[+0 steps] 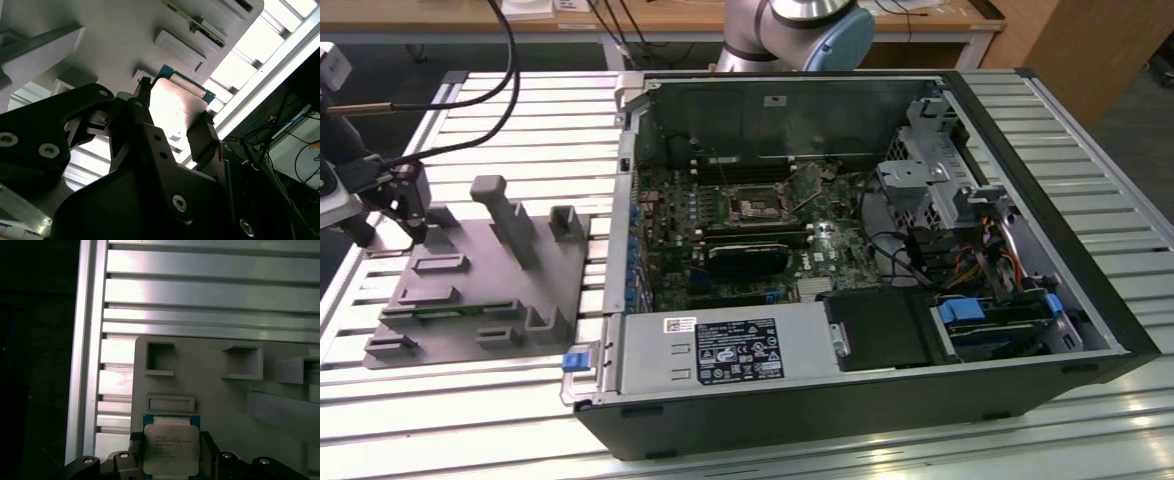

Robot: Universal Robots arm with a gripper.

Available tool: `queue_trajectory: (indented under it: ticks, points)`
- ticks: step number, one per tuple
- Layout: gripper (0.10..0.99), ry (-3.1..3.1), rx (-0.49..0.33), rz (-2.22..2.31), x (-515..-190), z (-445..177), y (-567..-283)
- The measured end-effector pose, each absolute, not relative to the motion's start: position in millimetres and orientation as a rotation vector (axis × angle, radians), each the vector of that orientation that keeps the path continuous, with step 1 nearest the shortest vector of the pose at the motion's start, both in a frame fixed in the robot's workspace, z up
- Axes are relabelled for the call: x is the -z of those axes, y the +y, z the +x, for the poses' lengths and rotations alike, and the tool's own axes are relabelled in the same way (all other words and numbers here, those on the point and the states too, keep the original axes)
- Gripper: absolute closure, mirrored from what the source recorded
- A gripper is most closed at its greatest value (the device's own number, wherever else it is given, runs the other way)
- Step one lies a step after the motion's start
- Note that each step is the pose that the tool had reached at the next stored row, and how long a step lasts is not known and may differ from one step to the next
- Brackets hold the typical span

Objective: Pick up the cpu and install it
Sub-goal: 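Pick up the cpu and move it towards the insertion slot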

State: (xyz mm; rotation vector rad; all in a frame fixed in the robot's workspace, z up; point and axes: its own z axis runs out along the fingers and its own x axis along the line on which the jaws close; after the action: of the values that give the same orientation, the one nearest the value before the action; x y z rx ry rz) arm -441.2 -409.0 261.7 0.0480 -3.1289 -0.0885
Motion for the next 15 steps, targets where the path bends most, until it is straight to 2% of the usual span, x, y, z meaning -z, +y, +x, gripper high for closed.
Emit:
queue_trajectory:
  ticks: [15]
  points:
    - [0.545,-3.129,0.089,0.048,-281,-441,-409]
